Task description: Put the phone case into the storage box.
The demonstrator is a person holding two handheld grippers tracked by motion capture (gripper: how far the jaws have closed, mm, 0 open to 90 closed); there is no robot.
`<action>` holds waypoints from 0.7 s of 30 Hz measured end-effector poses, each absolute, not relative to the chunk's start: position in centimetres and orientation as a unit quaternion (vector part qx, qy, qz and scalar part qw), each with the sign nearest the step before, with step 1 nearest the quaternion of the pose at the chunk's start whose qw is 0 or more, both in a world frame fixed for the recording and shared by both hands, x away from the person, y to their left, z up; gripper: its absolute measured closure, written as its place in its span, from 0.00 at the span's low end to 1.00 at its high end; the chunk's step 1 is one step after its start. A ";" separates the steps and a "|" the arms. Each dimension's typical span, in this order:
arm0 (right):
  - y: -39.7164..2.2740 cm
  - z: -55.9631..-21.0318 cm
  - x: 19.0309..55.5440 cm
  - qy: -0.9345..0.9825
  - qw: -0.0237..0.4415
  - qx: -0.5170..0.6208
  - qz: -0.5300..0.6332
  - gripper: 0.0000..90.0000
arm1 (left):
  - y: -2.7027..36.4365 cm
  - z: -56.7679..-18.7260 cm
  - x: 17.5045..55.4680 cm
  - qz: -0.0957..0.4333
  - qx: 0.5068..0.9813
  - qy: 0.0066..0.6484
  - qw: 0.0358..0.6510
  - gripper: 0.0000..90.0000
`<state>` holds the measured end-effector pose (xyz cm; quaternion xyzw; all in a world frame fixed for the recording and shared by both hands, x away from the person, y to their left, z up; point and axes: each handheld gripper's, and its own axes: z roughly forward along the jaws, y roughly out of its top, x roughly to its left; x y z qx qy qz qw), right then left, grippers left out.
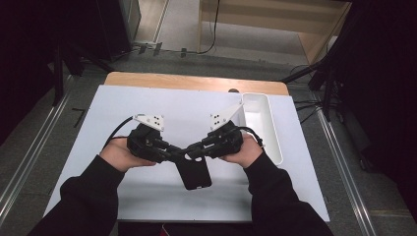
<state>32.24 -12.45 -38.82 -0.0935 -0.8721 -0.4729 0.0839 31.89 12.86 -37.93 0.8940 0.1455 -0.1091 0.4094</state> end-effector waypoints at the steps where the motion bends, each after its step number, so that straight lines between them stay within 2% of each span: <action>1: -12.4 -38.9 32.3 -0.872 0.088 -0.096 -0.472 0.83 | 12.8 -38.0 31.8 -0.108 0.894 0.140 0.411 0.81; 6: -12.3 -39.0 32.3 -0.872 0.091 -0.099 -0.470 0.83 | 12.7 -38.0 31.6 -0.104 0.898 0.130 0.408 0.87; 21: -12.6 -39.1 32.5 -0.869 0.104 -0.114 -0.471 0.82 | 12.5 -37.5 31.4 -0.099 0.898 0.146 0.402 0.88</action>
